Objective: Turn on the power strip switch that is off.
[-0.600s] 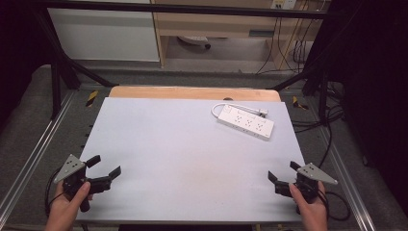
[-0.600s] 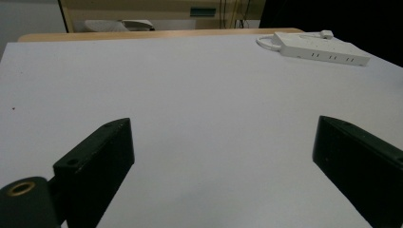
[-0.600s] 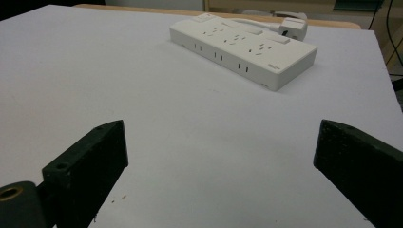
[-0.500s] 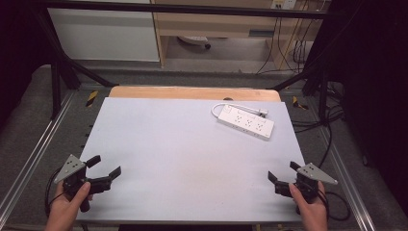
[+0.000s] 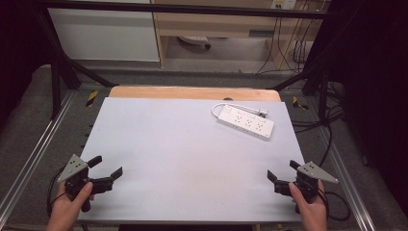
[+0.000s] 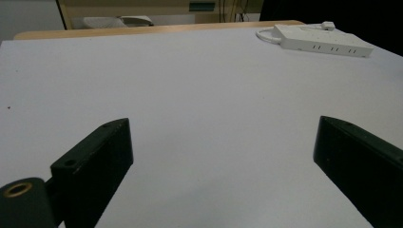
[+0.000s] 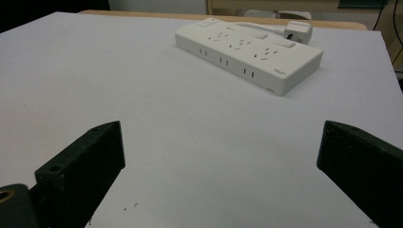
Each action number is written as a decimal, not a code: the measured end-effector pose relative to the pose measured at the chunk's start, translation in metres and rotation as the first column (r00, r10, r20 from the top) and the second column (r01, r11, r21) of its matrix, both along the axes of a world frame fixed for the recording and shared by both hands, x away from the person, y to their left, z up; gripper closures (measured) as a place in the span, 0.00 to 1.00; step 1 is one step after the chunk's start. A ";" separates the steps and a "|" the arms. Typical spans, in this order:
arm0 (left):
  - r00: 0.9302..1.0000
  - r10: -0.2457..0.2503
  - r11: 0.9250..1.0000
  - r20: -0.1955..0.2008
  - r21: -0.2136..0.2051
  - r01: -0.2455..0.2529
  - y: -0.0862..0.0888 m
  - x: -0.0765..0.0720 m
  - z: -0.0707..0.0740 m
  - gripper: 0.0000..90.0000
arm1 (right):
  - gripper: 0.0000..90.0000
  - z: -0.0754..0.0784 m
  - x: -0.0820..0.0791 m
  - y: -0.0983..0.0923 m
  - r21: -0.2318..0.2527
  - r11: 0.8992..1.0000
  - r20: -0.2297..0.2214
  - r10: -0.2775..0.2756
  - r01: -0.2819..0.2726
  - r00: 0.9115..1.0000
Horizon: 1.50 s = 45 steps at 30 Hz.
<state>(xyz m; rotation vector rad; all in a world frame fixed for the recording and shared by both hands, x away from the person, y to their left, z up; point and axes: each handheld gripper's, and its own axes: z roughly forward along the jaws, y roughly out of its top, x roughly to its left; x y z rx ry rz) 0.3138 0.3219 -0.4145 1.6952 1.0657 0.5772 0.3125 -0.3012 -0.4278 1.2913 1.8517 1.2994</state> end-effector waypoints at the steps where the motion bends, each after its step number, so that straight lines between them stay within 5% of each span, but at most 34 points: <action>1: 1.000 0.000 1.000 0.000 0.002 0.000 0.000 0.000 0.000 0.07 | 0.03 0.001 0.000 0.000 -0.002 1.000 0.002 -0.001 0.001 1.000; 27: 1.000 0.014 1.000 -0.025 0.018 -0.013 0.001 0.001 -0.004 0.07 | 0.03 0.032 0.036 0.010 0.042 0.999 -0.028 0.014 -0.013 1.000; 45: 0.999 0.009 1.000 -0.031 0.024 -0.008 0.001 0.001 -0.005 0.07 | 0.03 0.056 0.059 0.021 0.023 0.999 -0.028 0.044 -0.043 0.999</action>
